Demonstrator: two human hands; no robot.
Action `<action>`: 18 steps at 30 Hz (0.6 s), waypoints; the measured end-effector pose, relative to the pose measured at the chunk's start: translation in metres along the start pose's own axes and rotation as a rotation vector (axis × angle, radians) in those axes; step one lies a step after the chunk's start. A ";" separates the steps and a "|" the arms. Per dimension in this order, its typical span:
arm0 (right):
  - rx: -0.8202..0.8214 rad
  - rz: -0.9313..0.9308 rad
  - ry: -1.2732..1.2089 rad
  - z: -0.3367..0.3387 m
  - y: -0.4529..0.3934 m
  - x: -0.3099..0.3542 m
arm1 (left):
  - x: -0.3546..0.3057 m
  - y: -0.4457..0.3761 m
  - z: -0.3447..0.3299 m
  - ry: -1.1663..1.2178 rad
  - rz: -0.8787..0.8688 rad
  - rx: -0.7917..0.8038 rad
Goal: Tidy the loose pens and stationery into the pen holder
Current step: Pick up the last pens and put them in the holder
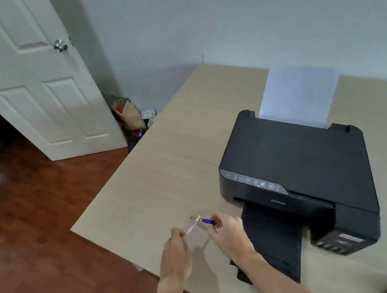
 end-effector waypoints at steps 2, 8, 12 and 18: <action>-0.044 -0.002 -0.089 0.024 0.009 0.000 | -0.025 0.003 -0.003 0.052 -0.112 -0.034; -0.282 -0.007 -0.091 0.098 0.049 -0.038 | -0.103 0.018 -0.047 0.103 -0.352 0.054; -0.510 -0.053 -0.015 0.152 0.093 -0.074 | -0.155 0.041 -0.093 0.082 -0.564 0.161; -0.730 -0.159 0.099 0.224 0.163 -0.107 | -0.217 0.085 -0.149 0.177 -0.687 0.457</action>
Point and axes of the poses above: each hand's wrist, its own y-axis away from the middle knuckle, its own z-axis out of the back of the hand, x = y × z, the point moved 3 cm from there along -y, towards the middle knuckle, and after that the axes turned 4 degrees about x, right-handed, at the moved point
